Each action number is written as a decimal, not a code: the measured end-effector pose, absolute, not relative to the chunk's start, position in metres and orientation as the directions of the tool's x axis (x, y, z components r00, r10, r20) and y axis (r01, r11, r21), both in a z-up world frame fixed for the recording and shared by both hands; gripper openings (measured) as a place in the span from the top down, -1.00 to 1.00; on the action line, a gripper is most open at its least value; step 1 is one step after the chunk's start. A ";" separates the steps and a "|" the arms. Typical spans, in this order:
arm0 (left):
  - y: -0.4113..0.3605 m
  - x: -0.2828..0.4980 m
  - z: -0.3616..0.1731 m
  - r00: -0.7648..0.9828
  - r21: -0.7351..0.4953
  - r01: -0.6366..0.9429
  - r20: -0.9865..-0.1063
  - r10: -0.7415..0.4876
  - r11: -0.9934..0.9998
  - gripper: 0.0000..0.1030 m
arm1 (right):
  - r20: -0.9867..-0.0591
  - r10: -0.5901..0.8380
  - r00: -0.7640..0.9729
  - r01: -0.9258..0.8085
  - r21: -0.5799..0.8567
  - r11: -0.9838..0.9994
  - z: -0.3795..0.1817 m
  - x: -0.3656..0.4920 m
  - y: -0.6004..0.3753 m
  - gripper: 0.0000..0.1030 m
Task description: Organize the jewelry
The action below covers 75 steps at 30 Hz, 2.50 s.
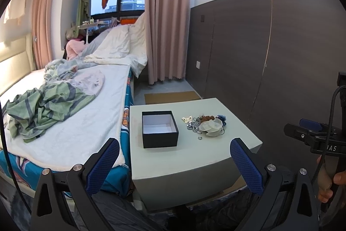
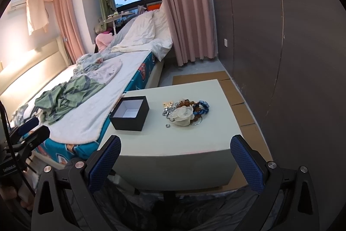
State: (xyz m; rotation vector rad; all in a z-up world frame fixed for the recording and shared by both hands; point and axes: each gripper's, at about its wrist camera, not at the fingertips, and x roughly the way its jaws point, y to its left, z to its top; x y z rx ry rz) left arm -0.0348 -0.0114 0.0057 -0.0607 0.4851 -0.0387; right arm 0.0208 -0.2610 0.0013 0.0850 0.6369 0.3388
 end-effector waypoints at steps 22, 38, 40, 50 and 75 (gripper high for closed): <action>-0.012 -0.019 0.006 0.869 -0.066 0.045 -0.489 -0.072 0.997 -0.98 | -0.569 0.386 0.726 -0.336 0.197 0.921 0.000 0.028 -0.256 -0.98; -0.026 0.060 -0.025 0.808 -0.082 0.101 -0.574 -0.130 0.991 -0.95 | -0.571 0.335 0.750 -0.262 0.209 0.942 -0.029 0.082 -0.273 -0.98; -0.031 0.072 -0.028 0.796 -0.082 0.114 -0.589 -0.140 0.990 -0.91 | -0.580 0.323 0.748 -0.248 0.206 0.946 -0.032 0.092 -0.275 -0.98; -0.053 0.129 -0.047 0.705 -0.120 0.147 -0.683 -0.189 0.982 -0.43 | -0.643 0.314 0.699 -0.205 0.240 0.949 -0.053 0.139 -0.291 -0.98; -0.094 0.206 -0.136 0.531 -0.125 0.140 -0.828 -0.181 0.982 0.06 | -0.720 0.304 0.624 -0.114 0.302 0.947 -0.096 0.179 -0.326 -0.98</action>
